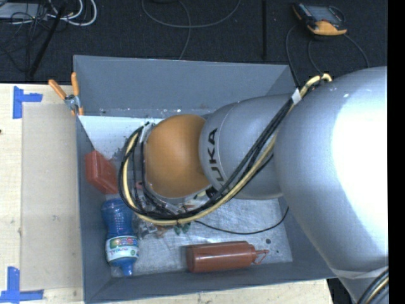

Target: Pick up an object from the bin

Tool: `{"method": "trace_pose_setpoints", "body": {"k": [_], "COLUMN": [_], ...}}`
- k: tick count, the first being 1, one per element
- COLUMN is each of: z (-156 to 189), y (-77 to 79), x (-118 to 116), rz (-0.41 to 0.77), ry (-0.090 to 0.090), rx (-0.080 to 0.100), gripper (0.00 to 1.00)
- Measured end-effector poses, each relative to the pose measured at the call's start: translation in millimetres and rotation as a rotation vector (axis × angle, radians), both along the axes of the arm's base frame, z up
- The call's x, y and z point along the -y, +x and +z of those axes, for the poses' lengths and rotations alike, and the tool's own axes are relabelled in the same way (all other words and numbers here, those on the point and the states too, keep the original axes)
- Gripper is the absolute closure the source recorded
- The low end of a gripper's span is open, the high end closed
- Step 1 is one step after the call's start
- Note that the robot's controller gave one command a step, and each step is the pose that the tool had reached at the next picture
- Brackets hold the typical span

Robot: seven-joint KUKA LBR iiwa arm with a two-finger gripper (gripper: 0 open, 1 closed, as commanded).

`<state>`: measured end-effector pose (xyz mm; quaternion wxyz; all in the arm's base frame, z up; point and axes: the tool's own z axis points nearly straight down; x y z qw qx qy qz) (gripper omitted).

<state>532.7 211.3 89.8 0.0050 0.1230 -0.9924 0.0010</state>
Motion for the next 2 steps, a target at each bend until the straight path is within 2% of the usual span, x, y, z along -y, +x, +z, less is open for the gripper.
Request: {"method": "trace_pose_setpoints", "body": {"k": [1,2], "z": [68.6,131.3], "y": [27.8,43.6], "x": [6.1,3.6], "rz": [0.292,0.497], "ry": [0.005,0.006], "rx": [0.010,0.008], "gripper": [1.00,1.00]}}
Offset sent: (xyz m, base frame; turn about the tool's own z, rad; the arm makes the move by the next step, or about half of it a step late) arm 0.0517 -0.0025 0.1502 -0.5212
